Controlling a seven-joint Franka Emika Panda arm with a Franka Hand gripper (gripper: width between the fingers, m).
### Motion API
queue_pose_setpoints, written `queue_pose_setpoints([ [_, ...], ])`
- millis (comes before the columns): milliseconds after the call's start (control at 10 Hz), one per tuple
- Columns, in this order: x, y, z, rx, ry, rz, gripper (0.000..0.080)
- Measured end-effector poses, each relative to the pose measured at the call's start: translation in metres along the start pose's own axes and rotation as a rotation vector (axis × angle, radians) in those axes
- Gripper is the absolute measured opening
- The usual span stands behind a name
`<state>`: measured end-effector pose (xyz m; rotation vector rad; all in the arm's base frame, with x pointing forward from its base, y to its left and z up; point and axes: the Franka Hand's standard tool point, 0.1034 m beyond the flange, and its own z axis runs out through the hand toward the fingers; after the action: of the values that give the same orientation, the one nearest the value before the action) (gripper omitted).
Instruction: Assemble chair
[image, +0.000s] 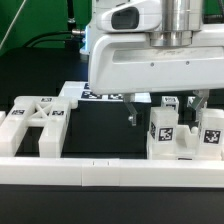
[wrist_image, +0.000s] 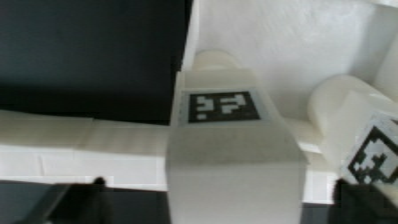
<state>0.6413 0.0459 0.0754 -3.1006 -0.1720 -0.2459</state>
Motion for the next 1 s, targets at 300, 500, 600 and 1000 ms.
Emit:
queue_pose_setpoints([
  [300,-0.0001,0.0005,0.0001,0.000,0.000,0.023,0.0291],
  [500,0.0000,0.0004,0.0001,0.001,0.000,0.116,0.0287],
  [600,0.0017,-0.0006,0.0001,0.002,0.010,0.255,0.0287],
  [1000,0.0063,0.0025,0.0012,-0.004,0.043,0.686,0.0287],
])
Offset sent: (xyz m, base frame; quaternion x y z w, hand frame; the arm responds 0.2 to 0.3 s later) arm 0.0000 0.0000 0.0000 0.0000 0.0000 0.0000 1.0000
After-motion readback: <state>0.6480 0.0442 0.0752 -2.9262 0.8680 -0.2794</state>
